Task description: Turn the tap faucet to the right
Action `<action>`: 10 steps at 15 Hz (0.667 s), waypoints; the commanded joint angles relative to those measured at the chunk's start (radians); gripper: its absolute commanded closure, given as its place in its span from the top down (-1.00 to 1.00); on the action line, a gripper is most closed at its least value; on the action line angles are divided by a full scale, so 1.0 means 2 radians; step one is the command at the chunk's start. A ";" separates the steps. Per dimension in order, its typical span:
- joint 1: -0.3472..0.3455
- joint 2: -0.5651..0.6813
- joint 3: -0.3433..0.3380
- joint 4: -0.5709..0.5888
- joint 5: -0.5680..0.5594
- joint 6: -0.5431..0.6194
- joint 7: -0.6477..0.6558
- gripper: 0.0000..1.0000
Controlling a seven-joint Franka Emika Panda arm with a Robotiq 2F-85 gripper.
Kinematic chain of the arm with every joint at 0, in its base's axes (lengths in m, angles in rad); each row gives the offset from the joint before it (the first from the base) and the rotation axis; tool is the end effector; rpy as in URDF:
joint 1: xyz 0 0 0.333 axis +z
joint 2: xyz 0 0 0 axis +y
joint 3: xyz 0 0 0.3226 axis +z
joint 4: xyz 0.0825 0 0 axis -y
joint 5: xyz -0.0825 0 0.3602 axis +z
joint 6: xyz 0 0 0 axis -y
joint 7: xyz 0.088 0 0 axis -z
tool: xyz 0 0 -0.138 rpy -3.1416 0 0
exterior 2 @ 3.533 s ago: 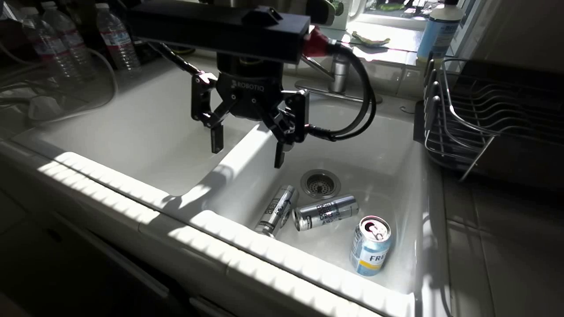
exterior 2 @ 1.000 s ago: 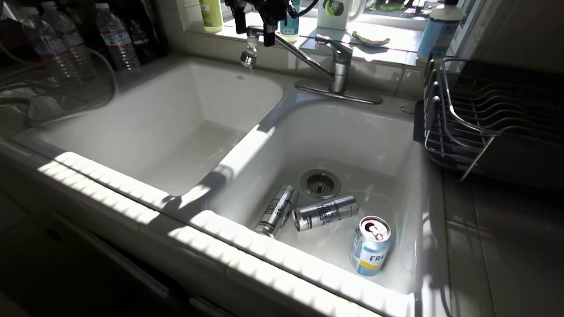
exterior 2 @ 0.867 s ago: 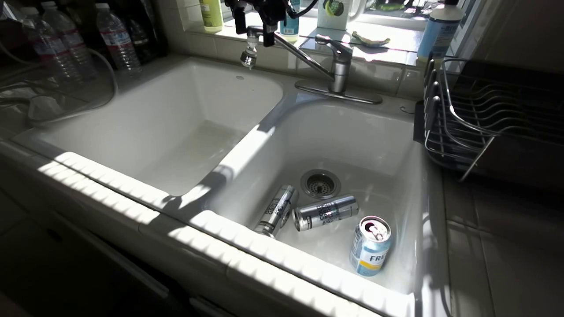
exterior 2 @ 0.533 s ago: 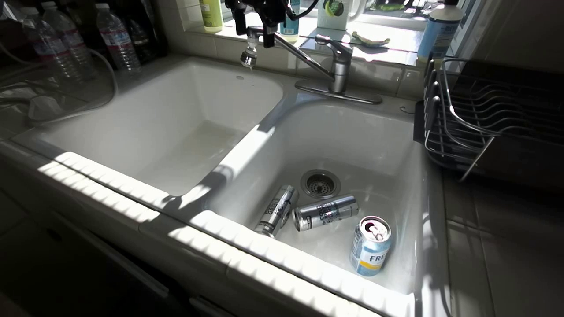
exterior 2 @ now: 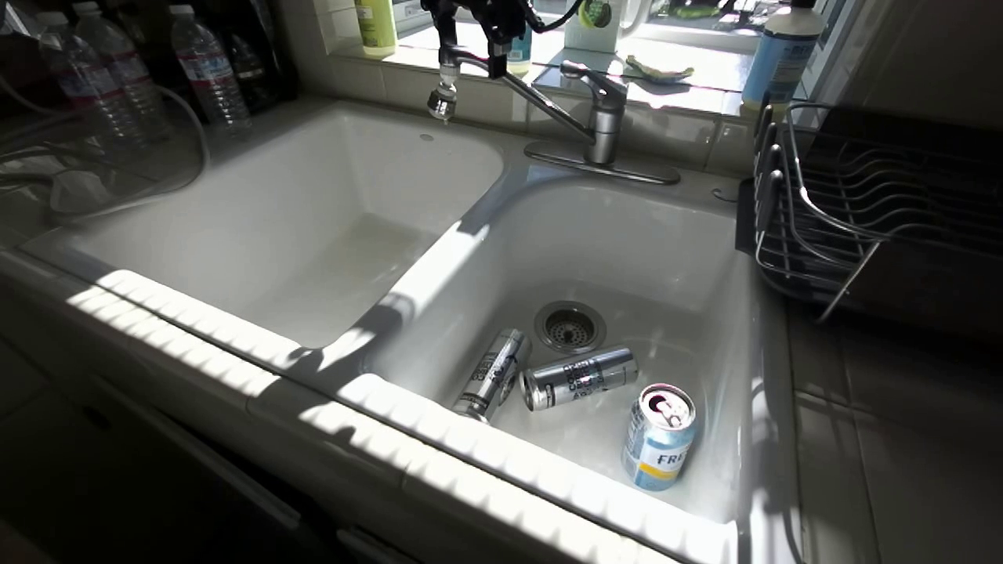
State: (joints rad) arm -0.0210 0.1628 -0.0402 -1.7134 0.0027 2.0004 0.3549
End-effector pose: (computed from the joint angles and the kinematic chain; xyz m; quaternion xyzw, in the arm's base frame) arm 0.6054 -0.0356 0.4824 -0.9765 0.2062 -0.0617 0.0071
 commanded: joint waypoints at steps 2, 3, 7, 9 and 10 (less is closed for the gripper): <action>0.000 0.006 -0.002 0.009 0.007 -0.019 -0.007 1.00; 0.000 0.005 -0.003 0.006 0.005 -0.021 -0.007 1.00; -0.004 -0.001 -0.004 0.000 0.004 -0.038 -0.029 1.00; -0.004 -0.004 -0.005 -0.005 0.000 -0.036 -0.039 1.00; -0.006 -0.006 -0.004 -0.007 0.003 -0.037 -0.050 1.00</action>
State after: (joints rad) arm -0.0232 0.1663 -0.0432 -1.7117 0.0039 1.9593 0.3127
